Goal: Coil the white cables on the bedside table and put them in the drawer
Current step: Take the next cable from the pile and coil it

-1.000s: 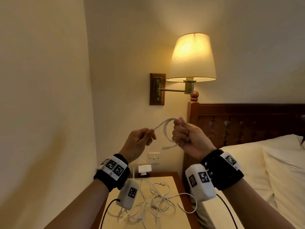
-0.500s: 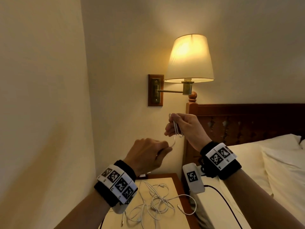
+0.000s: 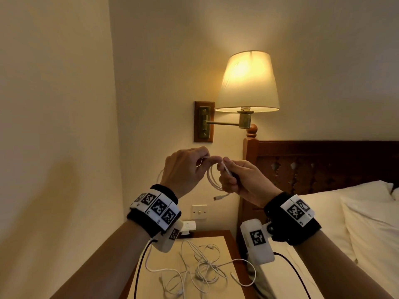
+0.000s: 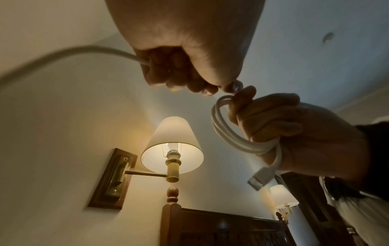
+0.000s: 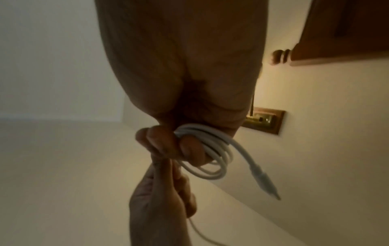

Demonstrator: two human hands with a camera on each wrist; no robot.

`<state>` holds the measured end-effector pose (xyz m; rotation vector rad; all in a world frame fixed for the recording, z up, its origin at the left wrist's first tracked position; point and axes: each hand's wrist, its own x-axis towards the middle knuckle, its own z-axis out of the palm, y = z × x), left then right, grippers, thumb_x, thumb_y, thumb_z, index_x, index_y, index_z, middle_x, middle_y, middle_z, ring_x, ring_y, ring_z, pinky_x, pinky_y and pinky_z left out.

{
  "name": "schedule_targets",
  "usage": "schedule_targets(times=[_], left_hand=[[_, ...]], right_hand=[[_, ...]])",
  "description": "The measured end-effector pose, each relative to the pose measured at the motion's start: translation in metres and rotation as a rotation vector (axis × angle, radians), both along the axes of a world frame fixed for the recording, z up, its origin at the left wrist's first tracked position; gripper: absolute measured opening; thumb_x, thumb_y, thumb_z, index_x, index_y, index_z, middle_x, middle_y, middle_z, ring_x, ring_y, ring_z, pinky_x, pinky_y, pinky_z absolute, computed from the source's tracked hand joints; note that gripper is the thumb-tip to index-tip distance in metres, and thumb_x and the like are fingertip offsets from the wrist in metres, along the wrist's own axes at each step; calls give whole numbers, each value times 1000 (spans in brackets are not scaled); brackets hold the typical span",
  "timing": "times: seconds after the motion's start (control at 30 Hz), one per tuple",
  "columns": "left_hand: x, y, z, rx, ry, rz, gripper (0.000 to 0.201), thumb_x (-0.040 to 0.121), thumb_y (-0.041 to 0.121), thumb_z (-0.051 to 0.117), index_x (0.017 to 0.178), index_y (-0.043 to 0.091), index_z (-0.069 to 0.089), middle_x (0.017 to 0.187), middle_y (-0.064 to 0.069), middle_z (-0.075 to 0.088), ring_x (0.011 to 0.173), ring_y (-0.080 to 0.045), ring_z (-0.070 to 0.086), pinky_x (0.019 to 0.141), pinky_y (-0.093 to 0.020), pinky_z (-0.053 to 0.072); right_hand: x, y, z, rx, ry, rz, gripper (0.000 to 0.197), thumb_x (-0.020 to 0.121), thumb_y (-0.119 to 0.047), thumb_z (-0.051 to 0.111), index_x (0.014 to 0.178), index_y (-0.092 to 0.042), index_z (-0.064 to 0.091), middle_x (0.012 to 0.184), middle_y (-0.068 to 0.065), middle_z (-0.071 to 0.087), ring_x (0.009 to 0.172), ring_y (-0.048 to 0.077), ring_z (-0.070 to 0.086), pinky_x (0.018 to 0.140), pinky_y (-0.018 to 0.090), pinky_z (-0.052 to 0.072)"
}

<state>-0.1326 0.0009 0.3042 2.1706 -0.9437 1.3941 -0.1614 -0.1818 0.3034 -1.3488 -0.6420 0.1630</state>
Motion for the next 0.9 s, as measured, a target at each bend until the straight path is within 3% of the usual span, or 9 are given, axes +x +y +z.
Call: schedule_targets(times=[0.07,0.17,0.27,0.4,0.53,0.6,0.7,0.8,0.9], left_hand=[[2,-3,7,-30,30,-48,45,93,59,39,79,19,56,61,13,49,51,-4,45,51,-19,36],[9,0,19,-151,152,-141,46,93,57,38,77,18,57,59,10,51,50,-7,47,50,-23,38],[13,6,20,-204,218,-184,30,94,45,46,69,29,50,54,13,46,49,-6,47,49,-15,36],[18,14,7,-216,226,-267,28,96,38,43,76,21,55,58,10,48,57,-13,49,53,-15,37],[35,26,-19,-300,377,-218,26,102,24,41,83,21,57,64,6,48,55,-4,44,54,-15,36],[37,26,-26,-280,415,-157,26,103,19,40,81,25,54,64,4,48,54,-5,43,53,-16,35],[21,11,-14,17,426,-40,30,102,25,40,75,22,52,58,7,46,48,-7,39,52,-24,38],[-6,-9,16,287,235,65,34,102,34,37,74,21,51,55,10,42,45,-7,38,50,-19,29],[-23,-16,40,353,12,11,35,98,40,32,75,22,52,57,9,46,43,-5,34,49,-18,23]], right_hand=[[-1,0,4,110,51,79,34,105,-27,31,88,-11,54,57,-2,42,50,11,41,53,21,40],[0,-3,15,308,100,184,33,105,-29,29,87,-14,52,58,-4,44,51,9,43,55,21,39],[0,-8,27,387,100,215,32,105,-29,28,88,-14,50,57,-6,46,49,7,46,53,19,42],[0,-13,40,476,82,217,34,105,-29,30,87,-13,54,54,-7,44,46,5,43,50,18,41],[7,-26,61,574,20,216,33,106,-28,28,88,-14,52,54,-8,44,46,4,43,50,16,41],[8,-29,72,535,-25,123,34,106,-28,30,88,-13,54,57,-7,47,49,4,46,52,17,44],[10,-26,80,402,-142,-38,29,104,-26,38,93,-7,58,68,1,55,59,12,57,61,23,52],[13,-14,82,107,-390,-349,27,104,-22,40,94,-5,59,72,8,64,67,22,66,65,28,55],[15,-5,81,-133,-545,-517,30,104,-21,41,97,2,60,74,10,68,68,22,70,64,26,54]])
